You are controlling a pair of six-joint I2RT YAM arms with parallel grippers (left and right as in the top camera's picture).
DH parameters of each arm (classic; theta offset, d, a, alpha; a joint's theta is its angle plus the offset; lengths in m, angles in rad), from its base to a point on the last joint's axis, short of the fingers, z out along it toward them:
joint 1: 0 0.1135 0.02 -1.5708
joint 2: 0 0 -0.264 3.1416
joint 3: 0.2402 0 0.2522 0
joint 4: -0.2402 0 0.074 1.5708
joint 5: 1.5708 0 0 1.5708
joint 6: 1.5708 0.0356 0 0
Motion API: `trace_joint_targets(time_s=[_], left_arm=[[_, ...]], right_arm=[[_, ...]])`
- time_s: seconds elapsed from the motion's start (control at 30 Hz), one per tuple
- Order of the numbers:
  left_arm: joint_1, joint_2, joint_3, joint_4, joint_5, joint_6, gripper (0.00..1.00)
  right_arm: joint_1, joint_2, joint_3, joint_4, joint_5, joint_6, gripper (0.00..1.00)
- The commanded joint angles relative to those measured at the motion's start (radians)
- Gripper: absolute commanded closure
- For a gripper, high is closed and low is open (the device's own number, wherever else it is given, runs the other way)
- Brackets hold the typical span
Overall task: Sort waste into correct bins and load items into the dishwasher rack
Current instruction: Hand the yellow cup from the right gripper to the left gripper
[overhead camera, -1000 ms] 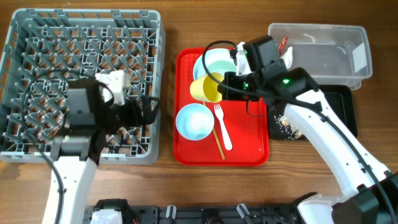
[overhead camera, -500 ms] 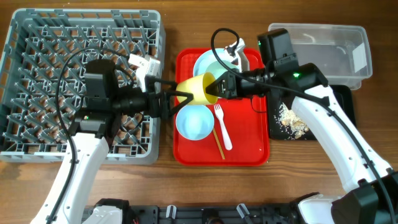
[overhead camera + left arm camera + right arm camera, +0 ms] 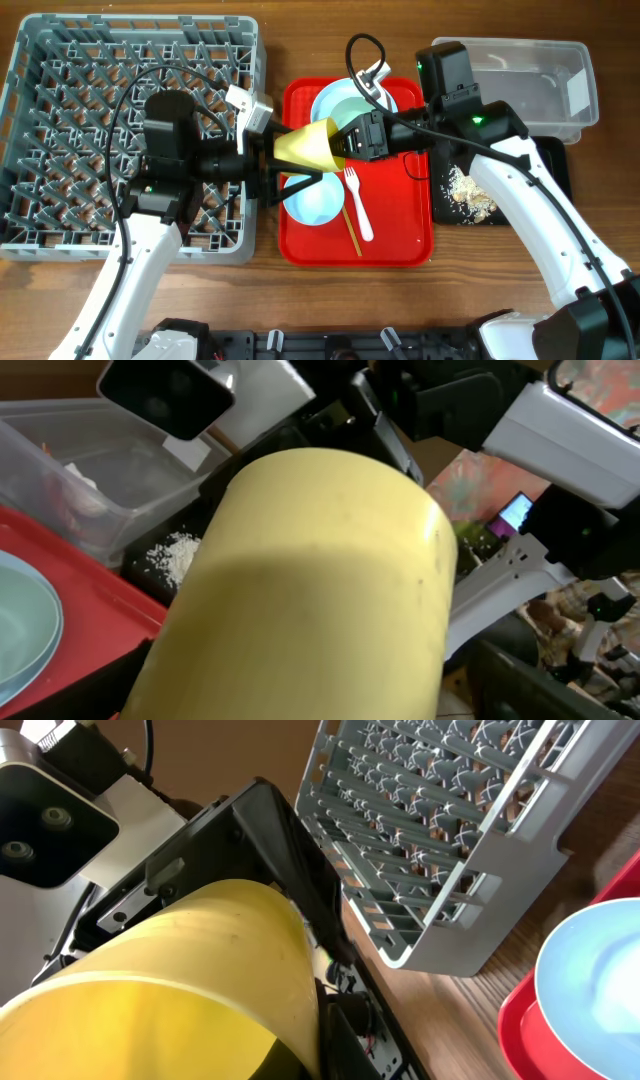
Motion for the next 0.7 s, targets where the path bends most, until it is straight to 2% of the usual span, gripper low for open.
trace_joint_targets(time_s=[0.0, 0.33, 0.67], left_arm=[[-0.003, 0.005, 0.019, 0.027, 0.055, 0.0, 0.13], [-0.003, 0.005, 0.019, 0.047, 0.06, 0.0, 0.18], [-0.003, 0.005, 0.019, 0.099, 0.079, -0.003, 0.18]], right_arm=[[0.003, 0.015, 0.008, 0.005, -0.041, 0.0, 0.96], [0.003, 0.015, 0.007, 0.006, -0.03, 0.013, 0.96], [0.003, 0.015, 0.002, -0.02, 0.003, 0.032, 0.96]])
